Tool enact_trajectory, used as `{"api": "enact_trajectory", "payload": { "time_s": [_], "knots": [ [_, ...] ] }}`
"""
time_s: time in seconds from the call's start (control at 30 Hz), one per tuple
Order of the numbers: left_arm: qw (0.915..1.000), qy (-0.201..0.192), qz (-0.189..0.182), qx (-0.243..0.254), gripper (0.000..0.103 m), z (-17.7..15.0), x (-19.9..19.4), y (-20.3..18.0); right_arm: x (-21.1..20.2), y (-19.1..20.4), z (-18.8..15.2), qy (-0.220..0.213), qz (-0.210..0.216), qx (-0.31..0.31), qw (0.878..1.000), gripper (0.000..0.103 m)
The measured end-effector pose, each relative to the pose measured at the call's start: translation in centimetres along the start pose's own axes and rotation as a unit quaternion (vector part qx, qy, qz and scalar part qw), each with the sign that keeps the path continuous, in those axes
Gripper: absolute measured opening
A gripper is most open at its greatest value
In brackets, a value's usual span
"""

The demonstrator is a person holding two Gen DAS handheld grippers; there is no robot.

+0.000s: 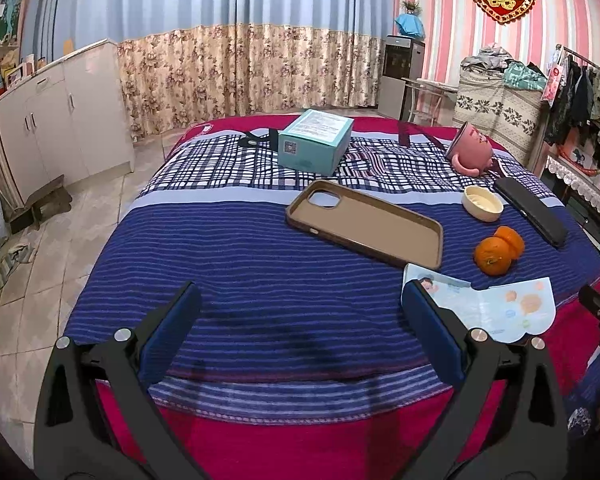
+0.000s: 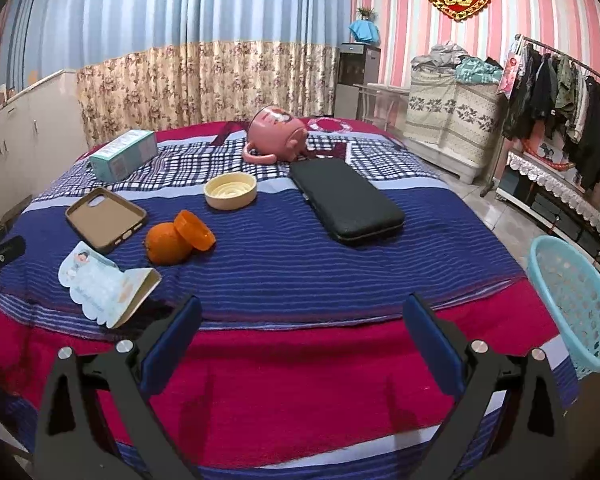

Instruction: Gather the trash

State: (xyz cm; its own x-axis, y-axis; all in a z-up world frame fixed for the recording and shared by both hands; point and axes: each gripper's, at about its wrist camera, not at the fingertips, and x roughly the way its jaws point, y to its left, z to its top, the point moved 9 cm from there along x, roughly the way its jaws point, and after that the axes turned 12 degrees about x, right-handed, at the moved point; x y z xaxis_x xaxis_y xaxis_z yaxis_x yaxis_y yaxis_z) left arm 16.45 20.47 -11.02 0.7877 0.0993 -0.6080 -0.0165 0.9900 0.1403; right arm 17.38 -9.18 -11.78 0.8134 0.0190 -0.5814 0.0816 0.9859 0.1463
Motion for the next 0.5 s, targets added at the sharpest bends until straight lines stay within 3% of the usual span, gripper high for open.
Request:
{"api": "enact_trajectory", "payload": {
  "time_s": [0.3, 0.5],
  "knots": [
    [0.9999, 0.013, 0.002, 0.011, 0.097, -0.9, 0.7, 0.8, 0.9, 3.6, -1.2, 0.015, 0.047, -0.018, 0.999, 0.098],
    [0.9997, 0.017, 0.005, 0.018, 0.097, -1.0, 0.9, 1.2, 0.2, 3.5, -0.3, 0.002, 0.065, 0.000, 0.998, 0.098]
  ]
}}
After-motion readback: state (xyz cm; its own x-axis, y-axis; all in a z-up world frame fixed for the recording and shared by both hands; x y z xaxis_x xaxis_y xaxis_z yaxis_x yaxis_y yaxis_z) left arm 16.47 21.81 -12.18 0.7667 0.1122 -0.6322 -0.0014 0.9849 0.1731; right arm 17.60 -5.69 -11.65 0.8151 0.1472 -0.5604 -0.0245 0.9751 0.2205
